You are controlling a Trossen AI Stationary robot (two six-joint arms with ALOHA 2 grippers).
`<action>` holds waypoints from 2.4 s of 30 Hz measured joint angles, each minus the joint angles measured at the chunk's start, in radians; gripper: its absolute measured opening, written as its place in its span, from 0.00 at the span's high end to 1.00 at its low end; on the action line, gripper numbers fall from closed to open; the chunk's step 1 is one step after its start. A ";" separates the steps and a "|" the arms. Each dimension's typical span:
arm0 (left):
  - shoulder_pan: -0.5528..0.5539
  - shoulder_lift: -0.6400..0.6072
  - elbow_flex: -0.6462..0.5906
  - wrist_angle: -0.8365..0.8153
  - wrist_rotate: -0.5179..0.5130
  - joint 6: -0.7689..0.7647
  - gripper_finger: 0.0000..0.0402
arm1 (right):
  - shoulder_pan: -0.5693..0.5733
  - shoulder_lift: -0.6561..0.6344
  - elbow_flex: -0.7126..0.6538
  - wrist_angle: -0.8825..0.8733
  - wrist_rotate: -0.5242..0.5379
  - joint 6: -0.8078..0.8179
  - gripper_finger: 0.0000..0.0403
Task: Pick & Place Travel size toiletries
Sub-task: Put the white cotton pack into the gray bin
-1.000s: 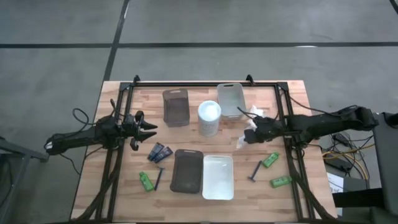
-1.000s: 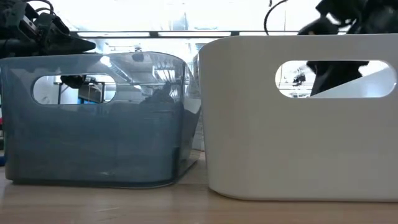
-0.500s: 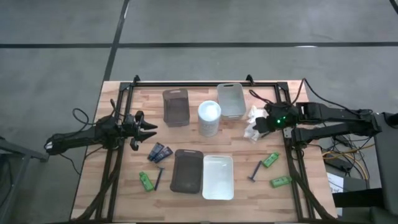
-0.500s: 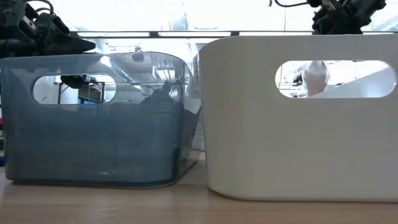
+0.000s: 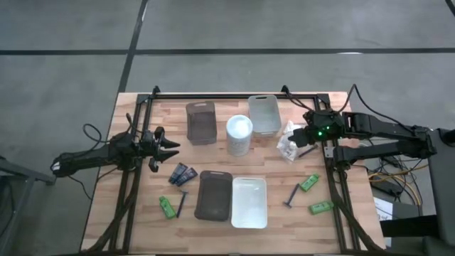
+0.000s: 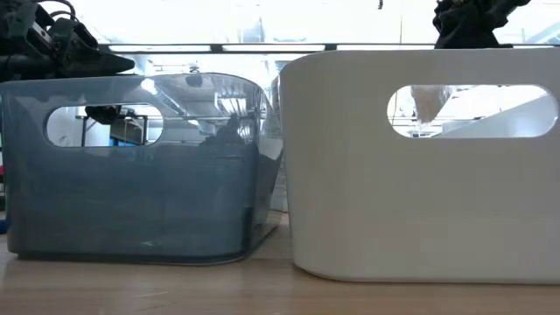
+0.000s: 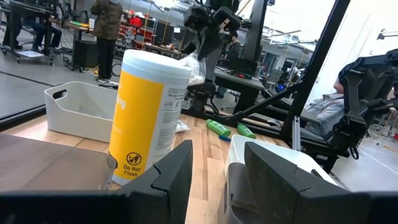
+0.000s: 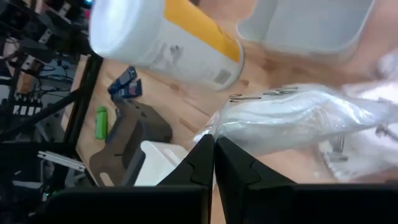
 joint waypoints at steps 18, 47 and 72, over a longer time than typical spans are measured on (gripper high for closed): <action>0.000 0.000 0.000 0.000 0.000 0.000 0.62 | -0.280 0.065 0.043 0.135 -0.005 -0.479 0.98; 0.000 0.000 0.000 0.000 0.000 0.000 0.62 | -0.531 0.507 0.042 0.598 -0.134 -0.879 0.98; 0.000 0.000 0.000 0.000 0.000 0.000 0.62 | -0.564 0.738 0.042 0.690 -0.172 -1.430 0.98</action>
